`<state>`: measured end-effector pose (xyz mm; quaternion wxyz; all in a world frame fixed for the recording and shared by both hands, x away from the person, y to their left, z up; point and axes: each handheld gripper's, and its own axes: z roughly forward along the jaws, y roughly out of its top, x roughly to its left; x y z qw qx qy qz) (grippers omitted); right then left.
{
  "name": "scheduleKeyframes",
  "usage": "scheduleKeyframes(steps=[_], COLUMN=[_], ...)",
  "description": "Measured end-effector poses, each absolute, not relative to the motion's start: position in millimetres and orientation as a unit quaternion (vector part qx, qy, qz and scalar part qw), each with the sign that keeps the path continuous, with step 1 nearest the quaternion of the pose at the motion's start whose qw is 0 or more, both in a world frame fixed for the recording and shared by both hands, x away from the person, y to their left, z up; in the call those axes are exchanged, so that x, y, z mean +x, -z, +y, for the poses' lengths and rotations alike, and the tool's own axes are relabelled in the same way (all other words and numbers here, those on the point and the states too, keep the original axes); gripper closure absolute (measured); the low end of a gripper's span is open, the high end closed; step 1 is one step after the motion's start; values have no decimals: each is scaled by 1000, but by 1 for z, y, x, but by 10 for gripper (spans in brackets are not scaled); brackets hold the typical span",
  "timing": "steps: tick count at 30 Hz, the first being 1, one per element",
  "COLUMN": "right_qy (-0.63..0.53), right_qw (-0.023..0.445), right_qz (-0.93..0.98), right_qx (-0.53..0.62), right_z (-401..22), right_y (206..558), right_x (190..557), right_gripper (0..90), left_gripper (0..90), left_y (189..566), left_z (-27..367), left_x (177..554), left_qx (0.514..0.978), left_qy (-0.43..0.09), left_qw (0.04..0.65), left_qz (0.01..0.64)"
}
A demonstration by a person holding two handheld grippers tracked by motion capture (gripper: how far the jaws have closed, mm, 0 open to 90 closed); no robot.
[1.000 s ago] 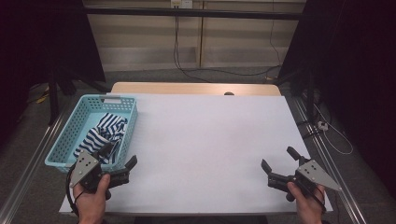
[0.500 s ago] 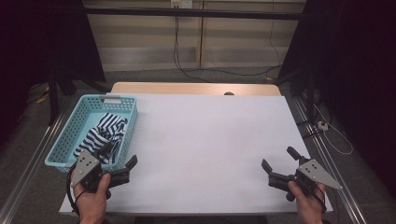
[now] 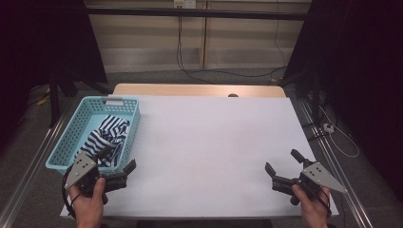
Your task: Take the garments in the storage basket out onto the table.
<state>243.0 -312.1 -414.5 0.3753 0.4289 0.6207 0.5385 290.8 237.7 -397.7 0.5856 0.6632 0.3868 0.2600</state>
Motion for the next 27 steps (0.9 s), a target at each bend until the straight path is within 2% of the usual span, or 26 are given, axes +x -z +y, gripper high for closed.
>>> scheduleKeyframes(steps=[6, 8, 15, 18, 19, 23, 25, 27], right_qy=[-542, -542, -545, -543, -545, -545, -545, -543], right_qw=[376, 375, 374, 375, 373, 374, 373, 372], right_qz=[620, 620, 618, 620, 620, 620, 621, 623], right_qx=[425, 426, 425, 425, 424, 423, 422, 422], right_z=[-312, -312, -312, -312, -312, -311, -310, -311], right_y=[414, 414, 414, 414, 414, 414, 414, 414], right_x=[244, 244, 243, 244, 244, 244, 245, 245], right_gripper=[1, 1, 1, 1, 1, 1, 1, 1], left_gripper=[27, 27, 27, 26, 24, 20, 20, 19], left_y=[390, 386, 377, 372, 370, 364, 363, 359], left_z=[250, 252, 257, 265, 265, 275, 276, 282], left_x=[292, 294, 298, 300, 300, 305, 306, 309], left_qx=[647, 654, 653, 665, 653, 666, 655, 668], left_qy=[-264, -280, -257, -272, -265, -278, -277, -280], left_qw=[591, 582, 601, 589, 601, 588, 596, 581], left_qz=[403, 394, 382, 370, 378, 367, 372, 370])
